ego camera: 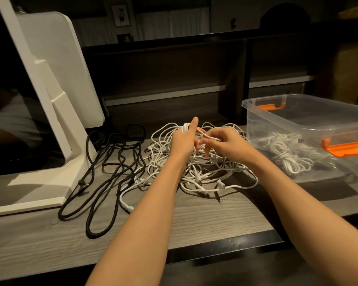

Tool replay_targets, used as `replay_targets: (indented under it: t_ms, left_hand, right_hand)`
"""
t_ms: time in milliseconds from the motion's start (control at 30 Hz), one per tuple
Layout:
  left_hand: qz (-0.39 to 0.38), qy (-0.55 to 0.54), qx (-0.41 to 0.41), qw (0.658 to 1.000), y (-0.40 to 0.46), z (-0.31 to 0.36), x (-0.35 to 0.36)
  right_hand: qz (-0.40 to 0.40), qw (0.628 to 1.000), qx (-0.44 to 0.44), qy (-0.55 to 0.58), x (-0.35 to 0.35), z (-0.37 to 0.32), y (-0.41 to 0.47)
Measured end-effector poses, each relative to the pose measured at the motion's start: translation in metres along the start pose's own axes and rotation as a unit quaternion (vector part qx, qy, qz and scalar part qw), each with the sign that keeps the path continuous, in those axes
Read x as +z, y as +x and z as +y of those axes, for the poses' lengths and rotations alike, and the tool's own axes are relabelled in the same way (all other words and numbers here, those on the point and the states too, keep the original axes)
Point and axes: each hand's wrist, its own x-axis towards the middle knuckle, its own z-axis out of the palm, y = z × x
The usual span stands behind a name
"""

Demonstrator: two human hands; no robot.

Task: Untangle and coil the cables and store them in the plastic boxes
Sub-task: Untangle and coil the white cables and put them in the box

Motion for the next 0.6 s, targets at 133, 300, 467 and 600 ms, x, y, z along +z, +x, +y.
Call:
replay_targets:
  t_ms: [133,300,467,600]
  left_hand:
    - [-0.025,-0.025,-0.001,0.999,0.0,-0.001,0.001]
    - [-0.15,-0.034,-0.019,0.988,-0.003,0.002,-0.002]
    - [-0.284,-0.105,-0.079,0.95,-0.004,0.004,0.0]
    - [-0.253,-0.07,-0.082,0.961,-0.002,0.002,-0.002]
  right_hand:
    - [-0.013,0.997,0.036,0.074,-0.004,-0.001,-0.001]
    - [0.087,0.994,0.001,0.068,-0.003,-0.001,0.001]
    - [0.054,0.997,0.021,-0.046,-0.002,0.01,0.004]
    - [-0.027,0.993,0.027,-0.113,-0.006,0.002,-0.002]
